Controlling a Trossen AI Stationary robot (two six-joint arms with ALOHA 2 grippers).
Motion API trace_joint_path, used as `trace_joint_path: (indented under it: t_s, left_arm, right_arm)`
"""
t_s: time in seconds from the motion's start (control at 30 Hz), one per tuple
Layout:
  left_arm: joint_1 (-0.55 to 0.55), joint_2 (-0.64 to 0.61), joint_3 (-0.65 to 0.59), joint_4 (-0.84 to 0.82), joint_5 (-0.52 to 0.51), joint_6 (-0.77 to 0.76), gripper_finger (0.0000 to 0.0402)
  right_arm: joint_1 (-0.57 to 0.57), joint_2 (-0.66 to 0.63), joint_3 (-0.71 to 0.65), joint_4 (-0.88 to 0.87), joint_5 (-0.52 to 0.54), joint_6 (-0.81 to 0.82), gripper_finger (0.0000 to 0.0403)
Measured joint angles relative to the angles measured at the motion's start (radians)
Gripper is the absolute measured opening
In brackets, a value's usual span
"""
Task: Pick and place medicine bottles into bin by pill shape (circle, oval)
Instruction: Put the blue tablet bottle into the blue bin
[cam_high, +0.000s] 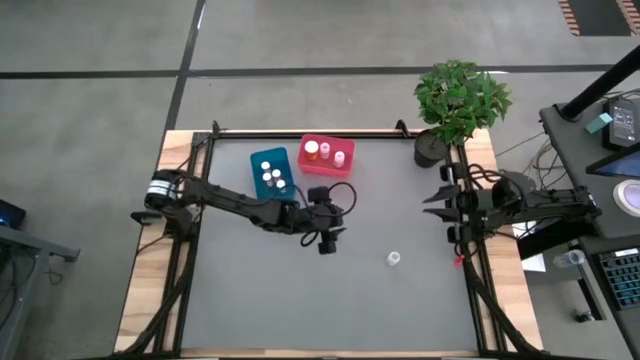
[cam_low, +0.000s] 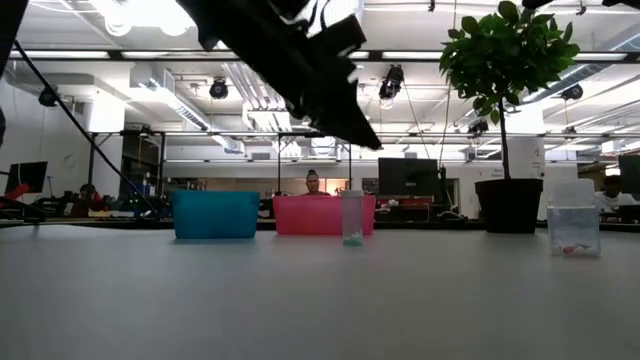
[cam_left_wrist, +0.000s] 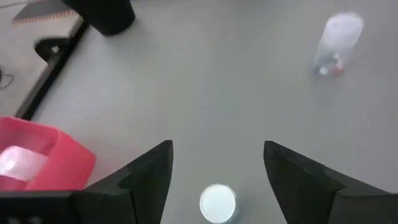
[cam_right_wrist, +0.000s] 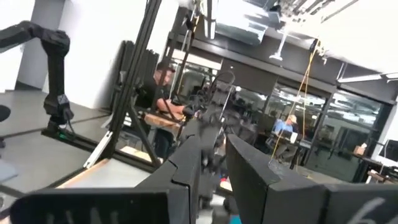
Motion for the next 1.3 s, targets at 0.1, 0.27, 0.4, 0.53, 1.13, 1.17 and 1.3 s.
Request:
trace_joint_path:
  t_s: [0.1, 0.27, 0.4, 0.53, 1.13, 1.17, 1.3]
  left_arm:
    - [0.006, 0.030, 0.000, -0.001, 0.002, 0.000, 0.0233]
    - [0.008, 0.041, -0.002, -0.005, 0.004, -0.005, 0.0233]
    - [0.011, 0.040, -0.005, -0.017, 0.011, -0.008, 0.0233]
    - [0.020, 0.056, -0.008, -0.018, 0.030, -0.032, 0.0233]
    - [0.034, 0.083, -0.016, -0.020, 0.033, -0.061, 0.0233]
    - [0.034, 0.084, -0.017, -0.021, 0.033, -0.061, 0.0233]
    - [0.035, 0.090, -0.021, -0.018, 0.033, -0.062, 0.0233]
  right_arm:
    - [0.000, 0.000, 0.000, 0.003, 0.000, 0.003, 0.0066]
    - [0.000, 0.001, -0.001, 0.006, 0.003, 0.000, 0.0066]
    - [0.000, 0.001, -0.001, 0.009, 0.008, -0.015, 0.0066]
    - [0.000, 0.001, -0.001, 0.014, 0.008, -0.021, 0.0066]
    - [0.000, 0.001, -0.001, 0.018, 0.009, -0.025, 0.0066]
    - [0.000, 0.001, -0.001, 0.018, 0.009, -0.025, 0.0066]
    - [0.000, 0.001, -0.001, 0.018, 0.010, -0.024, 0.0066]
